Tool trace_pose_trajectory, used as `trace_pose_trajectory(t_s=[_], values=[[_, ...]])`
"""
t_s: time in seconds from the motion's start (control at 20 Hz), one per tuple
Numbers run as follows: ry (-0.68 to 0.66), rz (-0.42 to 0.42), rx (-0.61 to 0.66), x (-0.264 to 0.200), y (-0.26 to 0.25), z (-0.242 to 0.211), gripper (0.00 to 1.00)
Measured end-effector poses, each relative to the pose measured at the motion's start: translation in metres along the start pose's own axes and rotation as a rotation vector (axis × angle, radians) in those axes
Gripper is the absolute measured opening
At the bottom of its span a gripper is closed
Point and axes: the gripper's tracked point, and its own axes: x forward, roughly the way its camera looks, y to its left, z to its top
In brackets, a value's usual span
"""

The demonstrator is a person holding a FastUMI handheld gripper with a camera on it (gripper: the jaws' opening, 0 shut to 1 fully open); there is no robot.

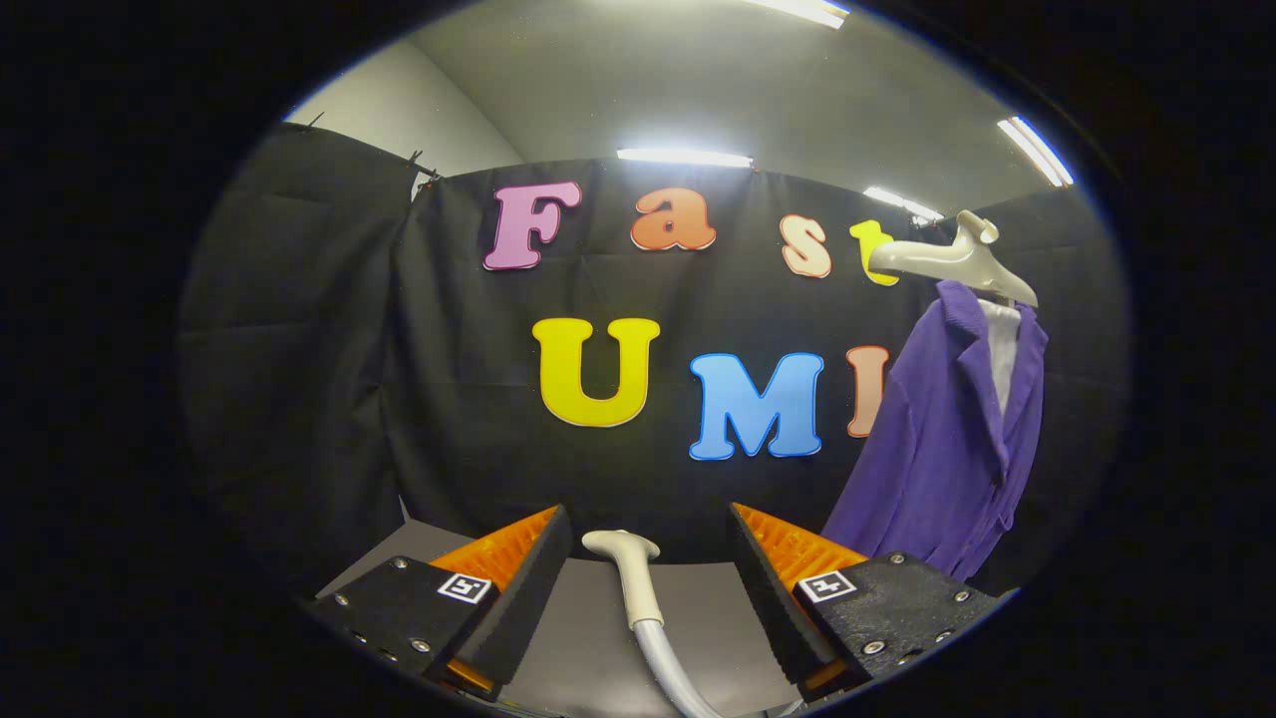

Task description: Iron the clothes twice with a garment steamer, once on the left side and once on the right side.

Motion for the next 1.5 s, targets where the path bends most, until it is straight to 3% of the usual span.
trace_pose_trajectory(t_s=[0.45,0.65,0.95,1.05,1.2,1.35,1.5], values=[[0.348,0.006,0.069,0.13,0.014,-0.093,0.96],[0.494,0.027,0.079,0.162,0.019,-0.139,0.96],[0.634,0.04,0.215,0.178,0.022,-0.176,0.93],[0.67,0.041,0.237,0.175,0.026,-0.184,0.88],[0.655,0.038,0.284,0.182,0.022,-0.188,0.66],[0.652,0.056,0.369,0.18,0.025,-0.186,0.58],[0.538,0.032,0.311,0.175,0.015,-0.172,0.45]])
